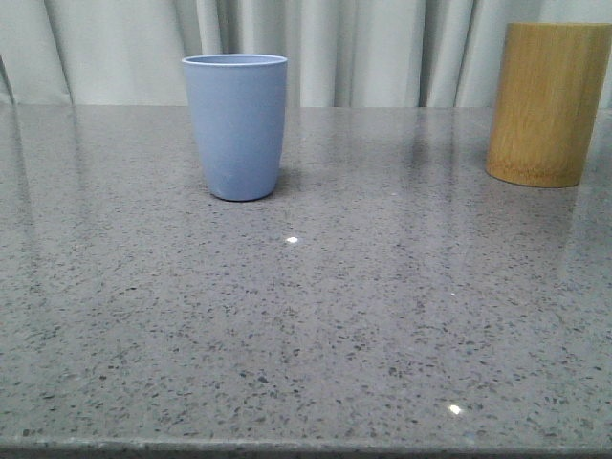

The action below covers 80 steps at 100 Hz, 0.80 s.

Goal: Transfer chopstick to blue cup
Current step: 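Carry the pink stick with the right gripper above the light-blue cup, then lower the pink stick into the light-blue cup and open the right gripper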

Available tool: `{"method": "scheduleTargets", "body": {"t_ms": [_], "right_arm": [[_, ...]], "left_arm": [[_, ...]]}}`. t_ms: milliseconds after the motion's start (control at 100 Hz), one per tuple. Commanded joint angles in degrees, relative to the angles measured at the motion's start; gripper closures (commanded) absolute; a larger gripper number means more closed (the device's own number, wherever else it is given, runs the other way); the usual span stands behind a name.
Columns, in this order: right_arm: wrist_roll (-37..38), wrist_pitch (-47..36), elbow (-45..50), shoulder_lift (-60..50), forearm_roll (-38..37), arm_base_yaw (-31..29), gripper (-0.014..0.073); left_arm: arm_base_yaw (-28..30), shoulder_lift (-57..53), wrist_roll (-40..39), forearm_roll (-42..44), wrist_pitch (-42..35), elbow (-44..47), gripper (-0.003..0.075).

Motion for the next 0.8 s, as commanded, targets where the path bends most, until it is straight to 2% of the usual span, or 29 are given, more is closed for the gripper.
{"method": "scheduleTargets", "body": {"t_ms": [0, 300, 790], "right_arm": [[-0.29, -6.87, -2.17, -0.92, -0.59, 1.4, 0.0654], [-0.08, -8.01, -2.17, 4.33, -0.59, 3.92, 0.0654], [-0.08, -2.65, -2.17, 9.5, -0.59, 5.47, 0.0654]], "left_arm": [[-0.29, 0.32, -0.35, 1.16, -3.56, -1.48, 0.0173], [-0.29, 0.32, -0.35, 1.16, -3.56, -1.48, 0.0173], [-0.29, 0.32, -0.35, 1.16, -3.56, -1.48, 0.0173]]}}
